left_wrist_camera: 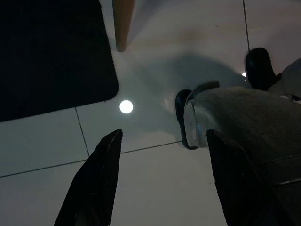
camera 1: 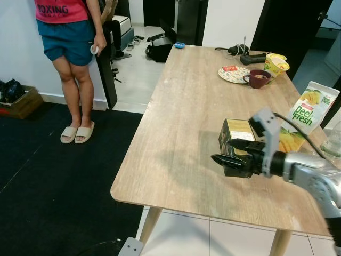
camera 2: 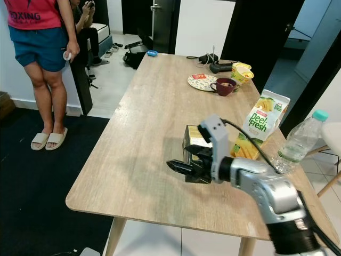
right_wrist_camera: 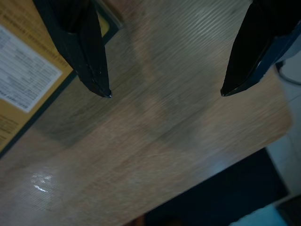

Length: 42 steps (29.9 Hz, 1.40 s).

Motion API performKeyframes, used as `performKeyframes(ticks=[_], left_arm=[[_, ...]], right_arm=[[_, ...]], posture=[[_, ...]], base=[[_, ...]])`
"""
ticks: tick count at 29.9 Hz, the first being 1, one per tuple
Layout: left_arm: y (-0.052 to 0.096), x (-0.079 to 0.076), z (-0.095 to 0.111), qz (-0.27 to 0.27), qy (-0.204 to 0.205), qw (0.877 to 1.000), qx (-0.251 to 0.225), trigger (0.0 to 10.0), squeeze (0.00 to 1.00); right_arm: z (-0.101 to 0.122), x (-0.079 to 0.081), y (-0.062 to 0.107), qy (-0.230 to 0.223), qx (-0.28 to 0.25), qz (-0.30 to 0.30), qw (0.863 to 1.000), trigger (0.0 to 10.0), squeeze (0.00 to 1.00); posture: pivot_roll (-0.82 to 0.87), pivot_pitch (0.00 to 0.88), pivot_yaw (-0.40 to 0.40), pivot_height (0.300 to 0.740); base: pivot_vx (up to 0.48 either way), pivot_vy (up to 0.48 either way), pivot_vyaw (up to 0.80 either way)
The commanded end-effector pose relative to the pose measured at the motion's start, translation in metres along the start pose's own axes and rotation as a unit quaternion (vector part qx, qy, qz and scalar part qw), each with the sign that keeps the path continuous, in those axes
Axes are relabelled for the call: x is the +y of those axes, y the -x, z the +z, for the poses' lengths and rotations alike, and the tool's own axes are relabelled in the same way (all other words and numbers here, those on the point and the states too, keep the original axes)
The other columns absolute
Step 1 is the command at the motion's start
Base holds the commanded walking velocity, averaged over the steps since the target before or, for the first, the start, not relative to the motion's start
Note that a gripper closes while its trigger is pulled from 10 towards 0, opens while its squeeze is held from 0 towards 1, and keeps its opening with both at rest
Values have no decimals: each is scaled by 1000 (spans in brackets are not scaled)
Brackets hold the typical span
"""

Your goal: Restocking fridge

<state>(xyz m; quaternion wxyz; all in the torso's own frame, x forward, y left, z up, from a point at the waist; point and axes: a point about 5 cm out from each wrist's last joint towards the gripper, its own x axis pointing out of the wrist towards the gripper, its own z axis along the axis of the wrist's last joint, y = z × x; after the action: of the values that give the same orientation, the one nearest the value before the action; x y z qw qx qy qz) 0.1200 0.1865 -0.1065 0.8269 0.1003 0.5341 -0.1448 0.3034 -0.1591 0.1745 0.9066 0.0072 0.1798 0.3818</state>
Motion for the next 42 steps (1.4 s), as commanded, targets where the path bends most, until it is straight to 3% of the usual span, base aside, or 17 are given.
performKeyframes(ticks=[1, 2, 3, 10, 16, 17, 18, 19, 20, 25, 32, 37, 42], left_arm=[[1, -15, -20, -32, -5, 999, 42, 10000, 0], [1, -16, -20, -33, -4, 999, 42, 10000, 0], [1, -17, -20, -33, -3, 999, 42, 10000, 0], [1, -19, -22, -36, -1, 998, 45, 10000, 0], [1, -20, -23, -38, -1, 998, 45, 10000, 0], [1, -20, -23, -38, -1, 998, 46, 10000, 0], [1, -20, -23, -38, -1, 998, 46, 10000, 0], [1, -20, -23, -38, -2, 998, 46, 10000, 0], [1, -21, -23, -38, -2, 998, 46, 10000, 0], [1, -21, -23, -38, -3, 998, 47, 10000, 0], [1, -21, -24, -37, -1, 998, 48, 10000, 0], [1, -22, -25, -39, 0, 998, 49, 10000, 0], [1, -22, -25, -40, 0, 998, 50, 10000, 0]], right_arm=[[-1, -8, 0, -15, 8, -38, 999, 10000, 0], [1, -15, -1, -24, 10, -70, 997, 10000, 294], [4, -24, 0, -35, 5, -99, 994, 10000, 1000], [26, -49, 16, -53, -19, -181, 982, 10000, 1000], [29, -42, 14, -45, 4, -186, 981, 10000, 984], [27, -37, 10, -43, 19, -177, 983, 10000, 635], [27, -37, 10, -43, 19, -177, 983, 10000, 635], [26, -31, 6, -45, 28, -164, 985, 10000, 549], [26, -25, 3, -54, 29, -149, 987, 10000, 525], [26, -10, -8, -127, 31, -114, 985, 10000, 525], [30, -4, -17, -158, 17, -125, 979, 10000, 525], [43, -6, -17, -183, -23, -172, 968, 10000, 522], [37, -12, -14, -166, -14, -231, 959, 10000, 486]], posture=[[12, 0, -108, 740], [15, 0, -111, 740], [15, 0, -112, 740], [11, 0, -116, 740], [10, 0, -122, 740], [9, 0, -122, 740], [9, 0, -122, 740], [9, 0, -122, 740], [10, 0, -125, 740], [12, 0, -131, 740], [14, 0, -133, 740], [7, 0, -131, 740], [5, 0, -131, 740]], base=[[0, 0, 0], [0, 0, 0], [0, 0, 0], [0, 0, 0], [0, 0, 0], [0, 0, 0], [0, 0, 0], [0, 0, 0], [0, 0, 0], [0, 0, 0], [0, 0, 0], [0, 0, 0], [0, 0, 0]])
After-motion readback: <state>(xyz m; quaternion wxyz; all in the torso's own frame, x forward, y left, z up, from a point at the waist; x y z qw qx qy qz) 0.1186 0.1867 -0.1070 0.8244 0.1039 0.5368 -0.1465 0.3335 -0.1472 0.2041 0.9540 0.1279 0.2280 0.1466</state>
